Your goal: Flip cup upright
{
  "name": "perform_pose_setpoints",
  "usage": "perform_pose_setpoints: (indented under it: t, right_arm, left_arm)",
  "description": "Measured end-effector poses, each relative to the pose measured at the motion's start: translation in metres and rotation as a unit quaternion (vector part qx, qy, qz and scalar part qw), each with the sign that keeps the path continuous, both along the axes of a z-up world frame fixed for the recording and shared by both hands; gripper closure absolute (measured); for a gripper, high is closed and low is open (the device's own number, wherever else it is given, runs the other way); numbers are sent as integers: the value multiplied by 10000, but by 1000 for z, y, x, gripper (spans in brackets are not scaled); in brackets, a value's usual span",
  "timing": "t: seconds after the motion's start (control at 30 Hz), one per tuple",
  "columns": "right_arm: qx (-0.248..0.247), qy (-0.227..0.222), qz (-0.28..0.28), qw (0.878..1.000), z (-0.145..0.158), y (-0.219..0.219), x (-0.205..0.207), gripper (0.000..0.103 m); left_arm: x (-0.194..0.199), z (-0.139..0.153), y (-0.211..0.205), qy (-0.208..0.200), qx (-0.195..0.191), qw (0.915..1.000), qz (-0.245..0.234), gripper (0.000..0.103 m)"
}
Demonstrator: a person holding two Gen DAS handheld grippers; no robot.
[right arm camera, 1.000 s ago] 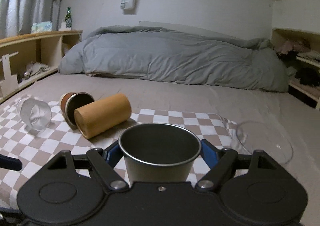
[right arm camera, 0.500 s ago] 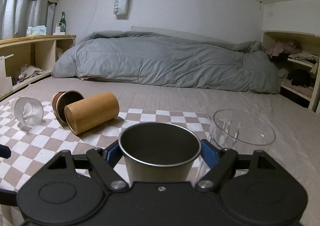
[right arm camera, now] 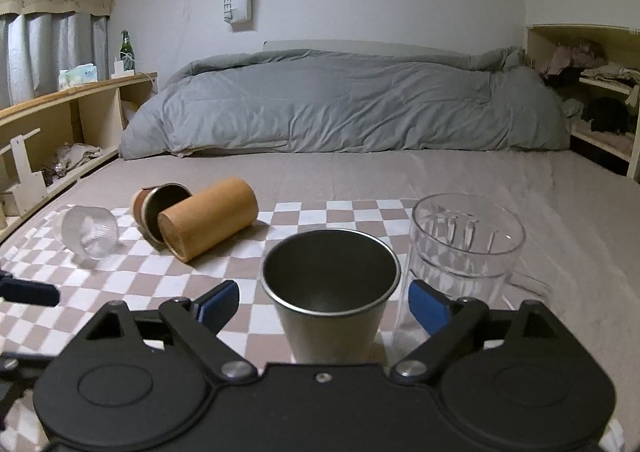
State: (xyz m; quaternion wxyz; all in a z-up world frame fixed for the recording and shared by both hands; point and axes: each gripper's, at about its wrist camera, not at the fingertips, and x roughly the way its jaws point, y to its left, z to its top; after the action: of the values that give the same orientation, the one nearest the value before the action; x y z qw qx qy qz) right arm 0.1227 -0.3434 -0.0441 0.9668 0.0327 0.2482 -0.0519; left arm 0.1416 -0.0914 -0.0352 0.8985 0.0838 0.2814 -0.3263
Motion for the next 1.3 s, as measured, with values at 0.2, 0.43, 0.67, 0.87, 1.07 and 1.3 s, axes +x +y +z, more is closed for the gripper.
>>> perform_pose_setpoints:
  t: [0.2,0.43,0.67,0.87,1.07,1.3]
  right_arm:
    - [15,-31,106,9999,20,6,-26,2]
    - [37,-264,59,9996,35,4,-59,0]
    - [11,-444,124,9989,42,11,-84,0]
    - [-122,-558,133,9983,39,16,-100,0]
    - [-43,-521,57,9986,33,17,-109,0]
    - [-195,-568,65,9982,27,26,-119,0]
  left_arm:
    - [-8,22,10,-139,-155,9990,396,0]
    - [-28,39,23,-423,-152,9967,671,0]
    - [-46,50,31,-559,-165,9941,910,0]
    - [-65,47,42,-639,-262,9909,1153,0]
    - [-78,41,51,-664,-397,9872,1395,0]
    - [-89,34,52,-791,-291,9847,1528,0]
